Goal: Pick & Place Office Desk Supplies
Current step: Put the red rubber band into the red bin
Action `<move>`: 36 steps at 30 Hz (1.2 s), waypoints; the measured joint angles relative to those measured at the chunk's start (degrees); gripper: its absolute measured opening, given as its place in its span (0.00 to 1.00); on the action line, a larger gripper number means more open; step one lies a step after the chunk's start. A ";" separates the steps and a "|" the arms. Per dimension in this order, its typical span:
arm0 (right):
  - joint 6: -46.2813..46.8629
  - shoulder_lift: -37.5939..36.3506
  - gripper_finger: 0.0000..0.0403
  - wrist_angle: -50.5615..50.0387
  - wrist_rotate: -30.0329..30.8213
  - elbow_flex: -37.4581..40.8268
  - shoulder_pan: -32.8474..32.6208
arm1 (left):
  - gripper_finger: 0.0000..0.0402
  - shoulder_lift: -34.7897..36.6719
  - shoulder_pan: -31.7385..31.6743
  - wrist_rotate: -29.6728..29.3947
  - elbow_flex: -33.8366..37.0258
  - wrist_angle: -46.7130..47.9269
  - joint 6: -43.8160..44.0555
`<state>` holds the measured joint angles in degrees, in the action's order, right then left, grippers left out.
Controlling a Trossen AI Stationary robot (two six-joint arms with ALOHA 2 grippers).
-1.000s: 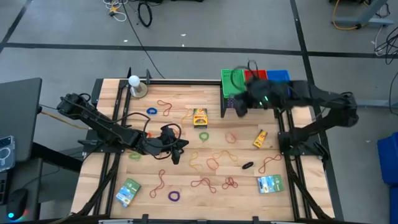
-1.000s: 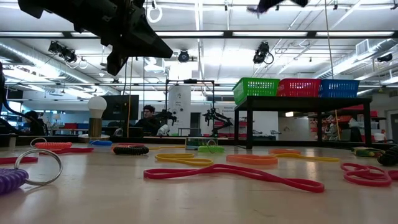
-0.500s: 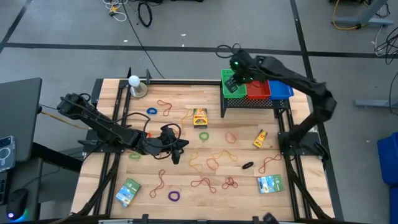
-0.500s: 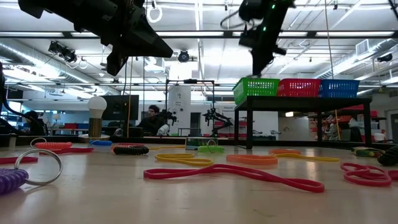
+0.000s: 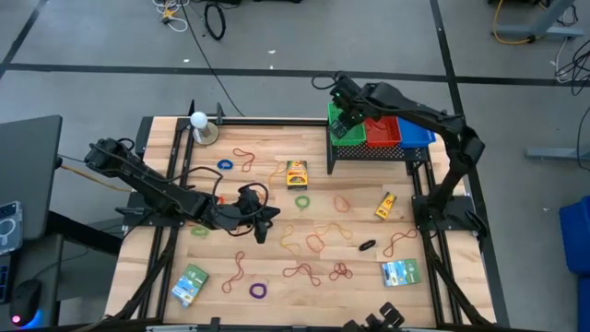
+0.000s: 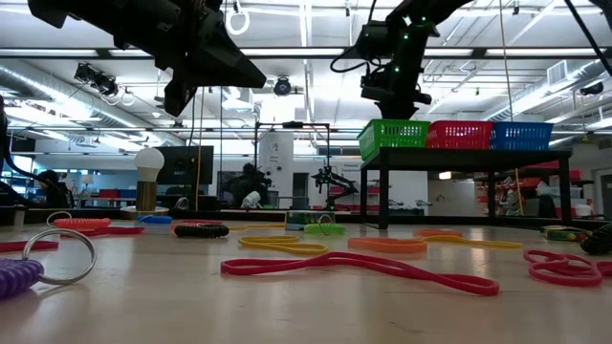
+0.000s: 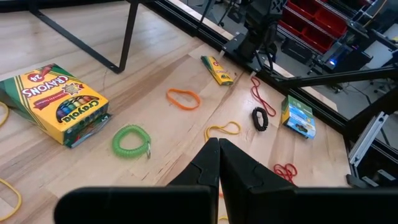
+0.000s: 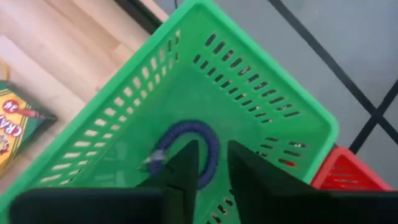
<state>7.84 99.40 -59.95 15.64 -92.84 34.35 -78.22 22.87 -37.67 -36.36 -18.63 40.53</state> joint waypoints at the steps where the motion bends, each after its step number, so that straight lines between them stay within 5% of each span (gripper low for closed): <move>1: 0.18 -0.20 0.26 -0.08 0.30 0.02 0.00 | 0.02 0.00 0.00 0.00 0.00 0.02 0.00; 9: 0.29 -4.32 0.39 -1.35 0.34 -0.11 -0.54 | 0.02 0.00 0.00 -0.01 0.00 0.02 -0.25; 14: 0.47 -11.48 0.28 -4.83 -1.30 -0.48 -4.79 | 0.02 0.00 0.00 0.00 0.00 0.04 -1.19; 21: 2.99 -18.87 0.02 -7.44 -1.59 -0.48 -19.50 | 0.02 0.00 0.00 0.00 0.00 0.04 -2.24; 29: 9.30 -19.28 0.03 -8.42 1.00 0.55 -36.32 | 0.02 0.00 -0.04 0.00 0.00 0.07 -3.91; 36: 14.24 -21.02 0.02 3.51 -0.56 13.94 -44.80 | 0.02 0.00 -0.04 0.00 0.00 0.05 -4.42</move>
<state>22.08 78.38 -56.45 15.08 -78.90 -10.45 -78.22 22.83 -37.67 -36.36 -18.58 36.12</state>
